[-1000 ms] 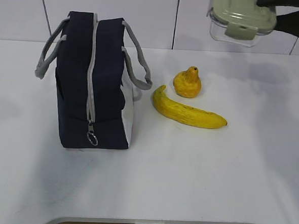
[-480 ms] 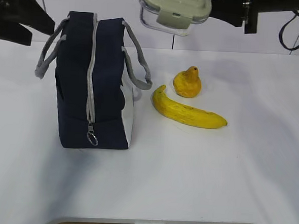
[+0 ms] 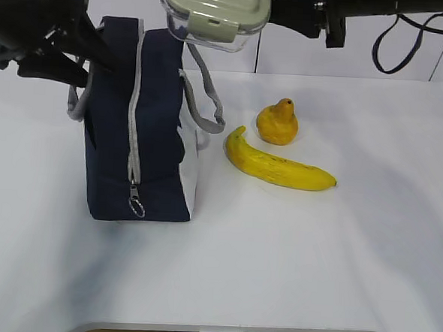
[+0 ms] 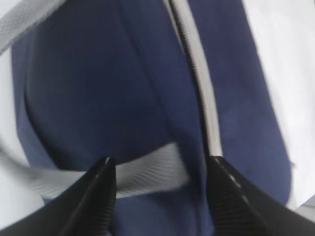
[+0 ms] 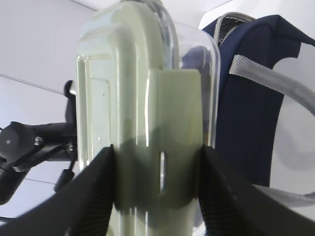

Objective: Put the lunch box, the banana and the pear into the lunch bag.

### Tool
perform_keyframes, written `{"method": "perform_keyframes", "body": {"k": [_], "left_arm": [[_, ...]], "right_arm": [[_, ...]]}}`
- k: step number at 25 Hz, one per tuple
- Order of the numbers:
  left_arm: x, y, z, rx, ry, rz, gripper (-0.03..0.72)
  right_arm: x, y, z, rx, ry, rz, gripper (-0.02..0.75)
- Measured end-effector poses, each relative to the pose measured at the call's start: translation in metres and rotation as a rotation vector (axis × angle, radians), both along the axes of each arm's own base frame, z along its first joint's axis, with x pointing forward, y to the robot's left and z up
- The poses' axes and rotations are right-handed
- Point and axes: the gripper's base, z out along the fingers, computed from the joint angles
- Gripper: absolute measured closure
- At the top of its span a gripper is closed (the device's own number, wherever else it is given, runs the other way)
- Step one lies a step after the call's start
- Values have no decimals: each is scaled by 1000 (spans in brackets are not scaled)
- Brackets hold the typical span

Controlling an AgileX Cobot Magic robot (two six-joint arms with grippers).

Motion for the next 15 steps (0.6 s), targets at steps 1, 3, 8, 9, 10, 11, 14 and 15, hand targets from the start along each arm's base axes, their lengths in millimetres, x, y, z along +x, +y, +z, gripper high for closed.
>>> {"method": "perform_keyframes", "body": {"k": [1, 3, 8, 9, 10, 11, 14, 15], "left_arm": [[3, -1, -7, 1, 18, -3, 251], [5, -1, -13, 6, 40, -9, 306], [3, 1, -15, 29, 58, -65, 630], [2, 1, -15, 30, 66, -80, 653], [1, 1, -15, 32, 74, -95, 661], [0, 1, -16, 35, 78, -104, 664], [-2, 1, -16, 41, 89, -124, 666], [-2, 1, -16, 42, 91, -125, 666]], "right_arm": [[0, 5, 0, -3, -2, -5, 341], [-2, 15, 0, -4, -5, -5, 341], [-6, 36, -2, -4, -3, -2, 341], [-5, 40, -4, -6, -1, 0, 341], [-5, 43, -6, -3, 5, -3, 341], [-3, 45, -9, 0, 15, -8, 341], [3, 52, -23, 2, 52, -21, 341], [6, 53, -29, 3, 66, -24, 341]]}}
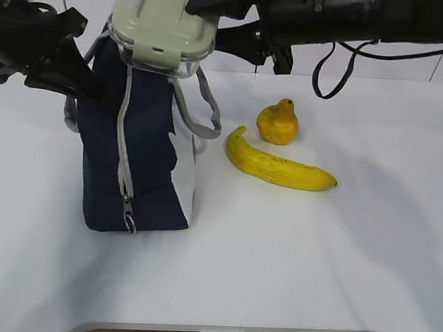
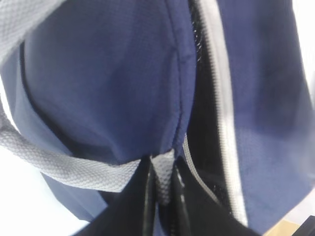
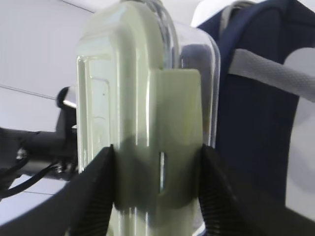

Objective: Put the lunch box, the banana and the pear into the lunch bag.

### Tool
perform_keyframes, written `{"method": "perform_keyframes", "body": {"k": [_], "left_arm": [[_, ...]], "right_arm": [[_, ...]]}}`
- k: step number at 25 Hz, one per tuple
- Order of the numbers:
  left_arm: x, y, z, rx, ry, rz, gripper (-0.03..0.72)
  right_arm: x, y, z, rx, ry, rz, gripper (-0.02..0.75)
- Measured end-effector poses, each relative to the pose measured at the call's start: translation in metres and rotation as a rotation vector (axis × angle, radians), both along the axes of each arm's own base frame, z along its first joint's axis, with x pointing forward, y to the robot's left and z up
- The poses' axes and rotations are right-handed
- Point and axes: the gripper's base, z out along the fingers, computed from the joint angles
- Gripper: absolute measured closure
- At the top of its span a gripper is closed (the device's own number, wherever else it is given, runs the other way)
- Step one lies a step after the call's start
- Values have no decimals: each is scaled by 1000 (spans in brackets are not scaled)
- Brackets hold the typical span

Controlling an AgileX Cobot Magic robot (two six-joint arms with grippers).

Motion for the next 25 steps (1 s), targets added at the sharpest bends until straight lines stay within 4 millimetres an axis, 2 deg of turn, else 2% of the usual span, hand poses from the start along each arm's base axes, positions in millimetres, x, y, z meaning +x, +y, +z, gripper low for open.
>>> {"method": "perform_keyframes", "body": {"k": [5, 9, 17, 25], "left_arm": [[0, 0, 0, 6, 0, -3, 668], [0, 0, -1, 9, 1, -7, 669], [-12, 2, 24, 0, -66, -8, 669], [-14, -2, 29, -55, -71, -17, 669]], "right_arm": [[8, 4, -19, 0, 47, -4, 341], [10, 4, -23, -6, 57, -10, 341], [9, 0, -40, -213, -3, 24, 353], [6, 0, -45, -253, -11, 79, 355]]}}
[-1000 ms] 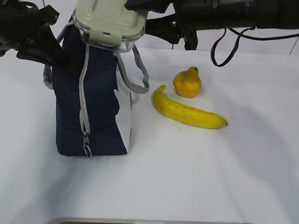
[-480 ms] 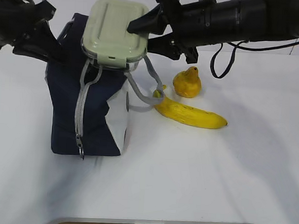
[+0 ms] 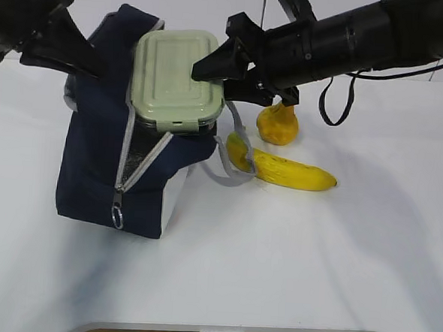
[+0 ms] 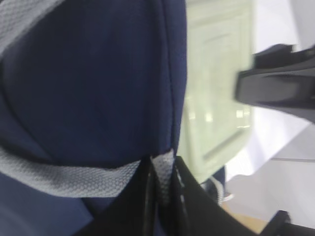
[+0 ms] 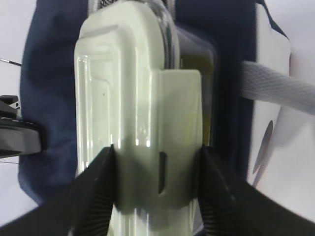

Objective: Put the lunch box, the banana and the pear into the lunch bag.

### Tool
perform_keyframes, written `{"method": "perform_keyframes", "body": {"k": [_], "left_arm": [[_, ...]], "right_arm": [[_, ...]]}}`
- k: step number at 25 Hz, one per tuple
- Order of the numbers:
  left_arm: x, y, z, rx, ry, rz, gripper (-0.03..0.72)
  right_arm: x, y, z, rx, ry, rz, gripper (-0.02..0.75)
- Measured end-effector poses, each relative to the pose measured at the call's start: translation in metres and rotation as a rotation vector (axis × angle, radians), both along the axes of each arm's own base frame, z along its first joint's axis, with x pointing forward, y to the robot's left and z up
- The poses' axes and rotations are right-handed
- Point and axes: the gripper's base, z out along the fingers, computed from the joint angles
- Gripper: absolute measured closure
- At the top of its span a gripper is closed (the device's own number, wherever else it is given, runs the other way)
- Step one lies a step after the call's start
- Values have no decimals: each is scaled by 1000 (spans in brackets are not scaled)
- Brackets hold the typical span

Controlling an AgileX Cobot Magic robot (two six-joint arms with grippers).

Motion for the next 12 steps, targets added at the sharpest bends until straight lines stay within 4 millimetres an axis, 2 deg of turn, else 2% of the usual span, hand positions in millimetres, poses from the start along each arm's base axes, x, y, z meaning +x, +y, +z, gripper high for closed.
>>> {"method": "perform_keyframes", "body": {"k": [12], "left_arm": [[-4, -9, 8, -113, -16, -72, 669]], "right_arm": [[-1, 0, 0, -9, -11, 18, 352]]}}
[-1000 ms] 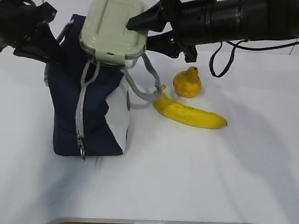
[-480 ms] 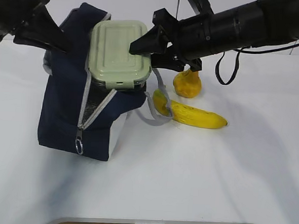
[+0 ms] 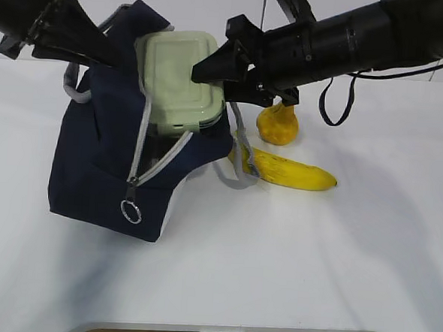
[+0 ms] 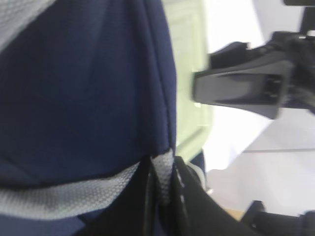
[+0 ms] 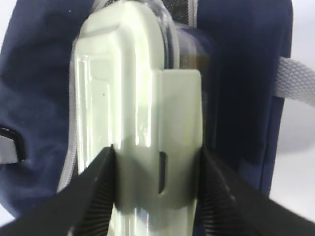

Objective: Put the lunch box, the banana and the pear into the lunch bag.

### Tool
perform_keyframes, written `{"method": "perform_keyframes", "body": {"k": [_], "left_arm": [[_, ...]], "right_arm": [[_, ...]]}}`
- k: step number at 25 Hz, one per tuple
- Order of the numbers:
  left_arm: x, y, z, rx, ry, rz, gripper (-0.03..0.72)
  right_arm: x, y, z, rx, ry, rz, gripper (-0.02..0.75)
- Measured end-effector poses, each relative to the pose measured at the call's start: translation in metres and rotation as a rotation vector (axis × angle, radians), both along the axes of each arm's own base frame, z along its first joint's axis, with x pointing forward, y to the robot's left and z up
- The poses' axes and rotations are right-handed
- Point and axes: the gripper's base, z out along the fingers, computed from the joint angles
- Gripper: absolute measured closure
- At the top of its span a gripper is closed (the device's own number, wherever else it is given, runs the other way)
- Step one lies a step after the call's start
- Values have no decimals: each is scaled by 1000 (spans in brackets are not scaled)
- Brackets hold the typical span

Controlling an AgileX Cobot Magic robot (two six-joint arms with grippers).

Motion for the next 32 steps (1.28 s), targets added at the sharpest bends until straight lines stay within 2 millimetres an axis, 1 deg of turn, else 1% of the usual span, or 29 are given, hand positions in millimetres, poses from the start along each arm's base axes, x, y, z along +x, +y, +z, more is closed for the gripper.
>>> {"method": "perform_keyframes", "body": {"k": [2, 6, 10, 12, 16, 20, 22, 25, 29, 32], "left_arm": [[-1, -2, 2, -31, -1, -19, 669], [-1, -4, 5, -60, -19, -32, 669], [4, -6, -5, -62, -28, -73, 669], [8, -10, -11, -81, -44, -105, 669], [9, -14, -11, -105, -94, -146, 669], [8, -11, -15, -41, -106, -170, 669], [8, -9, -18, 0, -110, -183, 670], [7, -5, -23, 79, -115, -209, 670], [6, 2, -30, 183, -121, -242, 671], [6, 5, -33, 231, -124, -258, 671]], "right_arm": [[0, 0, 0, -24, -14, 11, 352], [0, 6, 6, -85, -77, 41, 352], [1, 15, 11, -142, -136, 66, 352], [-1, 22, 9, -182, -154, 96, 351], [-8, 39, 7, -254, -183, 152, 351], [-9, 43, 7, -277, -189, 151, 351], [-7, 45, 4, -281, -184, 145, 351], [-2, 48, -7, -290, -166, 137, 351], [1, 62, -27, -303, -143, 162, 351], [4, 72, -31, -301, -152, 172, 351]]}}
